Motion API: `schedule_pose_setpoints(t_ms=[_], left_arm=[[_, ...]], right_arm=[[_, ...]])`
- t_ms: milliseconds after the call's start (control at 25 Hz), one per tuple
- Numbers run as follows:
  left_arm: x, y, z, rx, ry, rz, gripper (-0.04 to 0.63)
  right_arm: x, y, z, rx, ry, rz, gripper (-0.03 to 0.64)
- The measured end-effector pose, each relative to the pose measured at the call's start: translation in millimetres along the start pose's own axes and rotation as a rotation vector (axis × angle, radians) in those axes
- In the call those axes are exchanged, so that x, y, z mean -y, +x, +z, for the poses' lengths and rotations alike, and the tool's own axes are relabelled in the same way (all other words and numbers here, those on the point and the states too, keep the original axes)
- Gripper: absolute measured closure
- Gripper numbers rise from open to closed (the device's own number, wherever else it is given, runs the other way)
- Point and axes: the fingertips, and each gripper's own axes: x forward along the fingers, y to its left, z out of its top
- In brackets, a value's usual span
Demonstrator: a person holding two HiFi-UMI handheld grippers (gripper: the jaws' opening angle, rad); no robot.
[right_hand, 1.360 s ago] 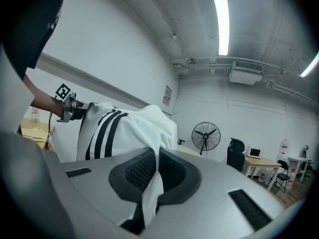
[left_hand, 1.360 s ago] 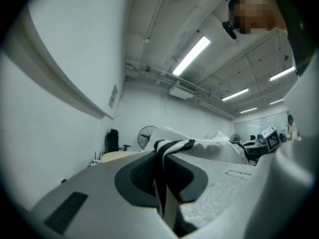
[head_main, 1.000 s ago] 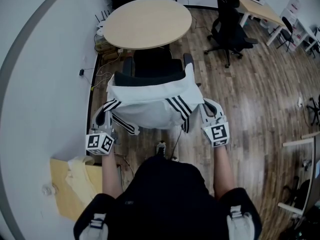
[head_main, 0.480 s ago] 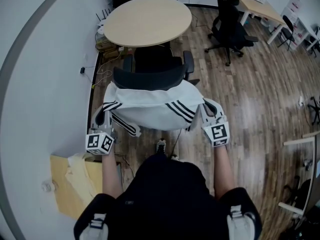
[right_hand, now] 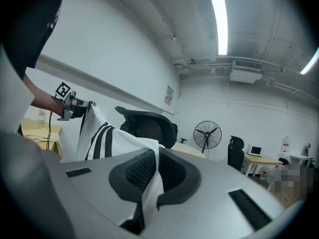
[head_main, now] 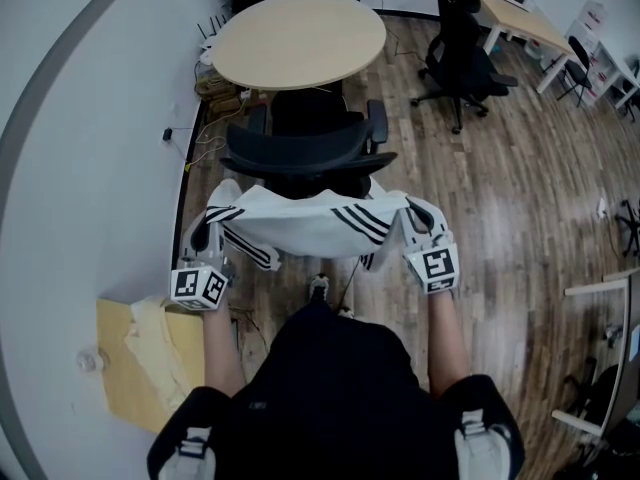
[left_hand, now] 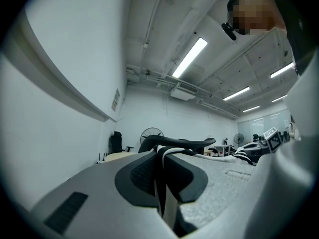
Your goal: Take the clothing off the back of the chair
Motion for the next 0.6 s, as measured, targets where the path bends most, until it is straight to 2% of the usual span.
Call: schedule_pose_setpoints(t_ms=[600], left_arm=[[16,-40,-2,-0.014,0.01,0.021,0.586]], right_arm=[[-14,-27,-3,0.007,-0.008,0.023,0.62]])
